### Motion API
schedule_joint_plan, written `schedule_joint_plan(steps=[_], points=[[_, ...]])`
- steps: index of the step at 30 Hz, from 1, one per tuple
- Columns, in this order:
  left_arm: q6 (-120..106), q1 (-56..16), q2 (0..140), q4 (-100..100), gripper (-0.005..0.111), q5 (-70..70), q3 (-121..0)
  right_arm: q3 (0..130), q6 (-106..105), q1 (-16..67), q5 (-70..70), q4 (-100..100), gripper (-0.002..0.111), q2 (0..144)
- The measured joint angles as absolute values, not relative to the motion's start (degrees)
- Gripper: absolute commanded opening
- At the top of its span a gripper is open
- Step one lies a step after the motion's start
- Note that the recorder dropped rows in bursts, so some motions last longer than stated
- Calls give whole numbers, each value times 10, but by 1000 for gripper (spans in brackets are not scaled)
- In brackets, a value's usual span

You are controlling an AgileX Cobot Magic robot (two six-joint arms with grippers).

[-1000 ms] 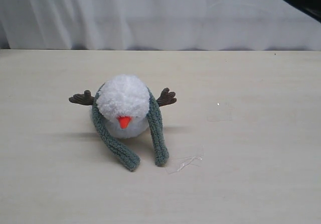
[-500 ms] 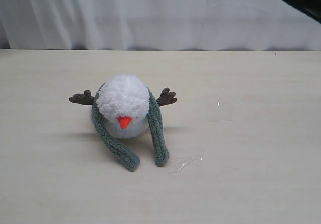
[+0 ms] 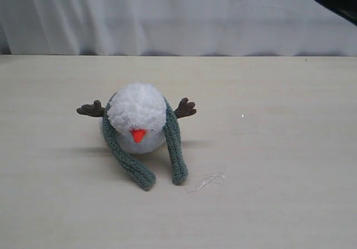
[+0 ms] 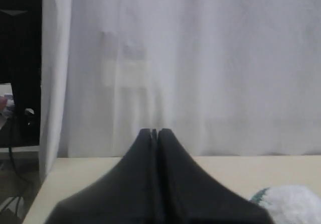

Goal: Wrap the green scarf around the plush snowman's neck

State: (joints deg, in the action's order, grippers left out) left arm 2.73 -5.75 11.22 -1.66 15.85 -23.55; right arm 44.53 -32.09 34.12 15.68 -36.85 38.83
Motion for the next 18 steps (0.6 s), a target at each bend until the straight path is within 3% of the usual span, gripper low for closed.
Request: schedule_joint_plan(steps=[9,18], points=[[28,-6,8,-10,0,141,-188,445,-321,341,157,-368,4,388],[29,47,1,0,0,128,-157,445,-321,341,158,-368,4,387]])
